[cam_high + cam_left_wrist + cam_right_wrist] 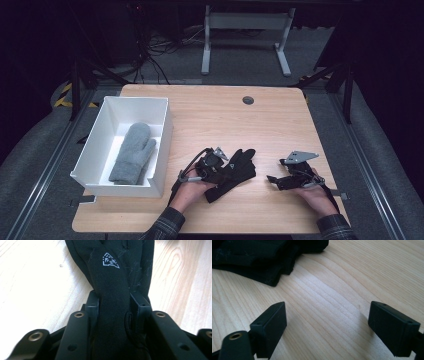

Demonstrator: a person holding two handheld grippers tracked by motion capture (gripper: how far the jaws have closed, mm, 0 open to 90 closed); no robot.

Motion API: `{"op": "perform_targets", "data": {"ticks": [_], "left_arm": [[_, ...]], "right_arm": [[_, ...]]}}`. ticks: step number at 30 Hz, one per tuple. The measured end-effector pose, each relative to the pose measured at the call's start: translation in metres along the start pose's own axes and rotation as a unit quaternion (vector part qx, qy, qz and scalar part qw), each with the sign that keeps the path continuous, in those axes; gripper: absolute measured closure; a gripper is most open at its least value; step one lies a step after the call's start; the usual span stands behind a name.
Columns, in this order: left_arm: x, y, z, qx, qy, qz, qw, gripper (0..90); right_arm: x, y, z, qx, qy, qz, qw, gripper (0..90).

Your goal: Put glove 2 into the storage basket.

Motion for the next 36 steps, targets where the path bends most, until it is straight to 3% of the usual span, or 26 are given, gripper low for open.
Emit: {"op": "perform_targets", "data": {"ticks": [2, 8, 18, 21, 25, 26, 32, 36], "left_arm": [[0.005, 0.001, 0.000, 0.007, 0.001, -0.006, 1.0000, 67.8], [0.029, 0.011, -0.006, 0.018, 0.016, -0.015, 0.9996, 67.9], [0.094, 0.039, -0.012, 0.028, 0.049, -0.038, 0.9977, 67.8], [0.106, 0.042, -0.011, 0.029, 0.055, -0.042, 0.9972, 67.8], [0.139, 0.043, -0.001, 0.045, 0.073, -0.056, 0.9948, 67.8], [0.139, 0.043, -0.001, 0.045, 0.073, -0.056, 0.9948, 67.8], [0.181, 0.031, 0.014, 0.077, 0.111, -0.081, 0.9875, 67.8], [0.196, 0.019, 0.022, 0.095, 0.124, -0.091, 0.9835, 67.7]], "right_arm": [[-0.001, -0.002, 0.000, -0.001, -0.002, -0.011, 0.9999, 14.5], [-0.001, -0.002, 0.000, -0.001, -0.003, -0.011, 0.9999, 14.3], [-0.001, -0.002, 0.000, -0.001, -0.003, -0.010, 0.9999, 14.1], [-0.001, -0.002, 0.000, -0.001, -0.003, -0.011, 0.9999, 14.1], [-0.001, -0.002, 0.000, -0.001, -0.003, -0.010, 0.9999, 13.9], [-0.001, -0.002, 0.000, -0.001, -0.003, -0.010, 0.9999, 13.9], [-0.001, -0.002, 0.000, -0.001, -0.003, -0.010, 0.9999, 13.9], [-0.002, -0.001, 0.000, -0.002, -0.002, -0.011, 0.9999, 13.7]]}}
Point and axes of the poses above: each handheld gripper's, and its own axes: x roughly backward along the jaws, y roughly out of its top, z roughly to its left, the point moved 1 cm from there along -x, roughly forward along the jaws, and after that the axes turned 4 degrees about -x, right-handed, at the moved point
